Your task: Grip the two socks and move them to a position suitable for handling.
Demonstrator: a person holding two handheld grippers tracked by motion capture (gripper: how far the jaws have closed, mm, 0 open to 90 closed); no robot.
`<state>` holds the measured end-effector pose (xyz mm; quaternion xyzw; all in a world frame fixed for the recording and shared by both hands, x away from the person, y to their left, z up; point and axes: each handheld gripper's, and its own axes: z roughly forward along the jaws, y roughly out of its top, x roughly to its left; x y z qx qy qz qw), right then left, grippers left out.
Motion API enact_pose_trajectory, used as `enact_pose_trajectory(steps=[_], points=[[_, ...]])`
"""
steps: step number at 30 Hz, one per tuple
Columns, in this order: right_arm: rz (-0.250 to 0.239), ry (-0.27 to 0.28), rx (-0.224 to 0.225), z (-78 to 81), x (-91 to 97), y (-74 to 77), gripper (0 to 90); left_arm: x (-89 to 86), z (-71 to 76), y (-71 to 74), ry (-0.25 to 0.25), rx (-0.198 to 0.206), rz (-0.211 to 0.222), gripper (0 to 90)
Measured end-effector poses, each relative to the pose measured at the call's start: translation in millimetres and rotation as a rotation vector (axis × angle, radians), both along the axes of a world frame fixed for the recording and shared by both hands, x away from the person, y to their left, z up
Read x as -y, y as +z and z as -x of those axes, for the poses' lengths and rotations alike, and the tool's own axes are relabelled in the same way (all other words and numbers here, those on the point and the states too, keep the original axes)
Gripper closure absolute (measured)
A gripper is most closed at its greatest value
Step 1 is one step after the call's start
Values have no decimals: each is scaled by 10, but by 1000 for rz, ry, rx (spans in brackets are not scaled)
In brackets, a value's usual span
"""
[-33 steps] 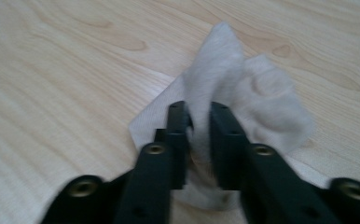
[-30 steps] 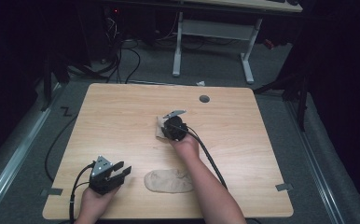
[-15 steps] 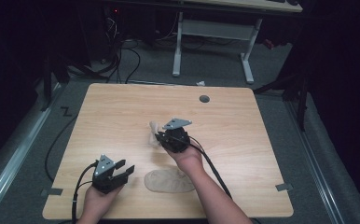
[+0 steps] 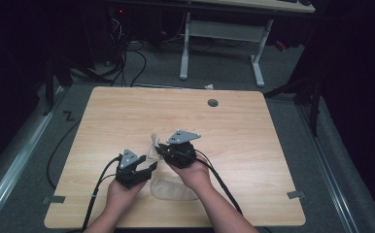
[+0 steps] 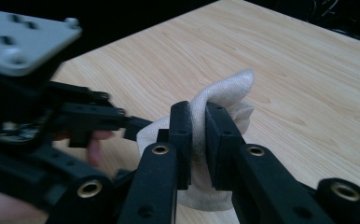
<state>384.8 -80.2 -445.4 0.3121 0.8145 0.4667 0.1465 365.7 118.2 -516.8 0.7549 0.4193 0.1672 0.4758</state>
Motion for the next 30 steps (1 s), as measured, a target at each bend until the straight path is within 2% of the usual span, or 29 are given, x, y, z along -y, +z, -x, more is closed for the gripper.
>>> enact_pose_trajectory(steps=[3,5,9,14,16,18,19,20,24,26,30], points=[[4,-2,2,10,33,-6,825,-23,-35,-4,27,9,-13,646],[20,-18,-2,-7,78,-52,824,-41,-33,-12,52,19,-38,755],[39,-41,-29,-42,138,-171,824,-89,-6,-20,86,50,-61,872],[75,-56,-52,-57,182,-292,825,-149,55,6,113,98,-74,855],[90,-66,-54,-60,210,-319,825,-201,75,4,135,105,-66,854],[114,-80,-52,-73,243,-352,824,-252,76,-16,142,80,-54,817],[148,-93,-54,-93,286,-403,822,-271,86,-26,141,69,-54,771],[148,-93,-54,-93,286,-403,822,-286,104,-37,139,68,-54,771],[222,-142,-86,-169,472,-576,767,-334,184,-45,123,50,-51,715],[228,-153,-94,-177,513,-593,756,-357,214,-38,116,48,-51,706],[224,-198,-92,-181,614,-581,665,-427,259,-21,117,43,-42,668]])
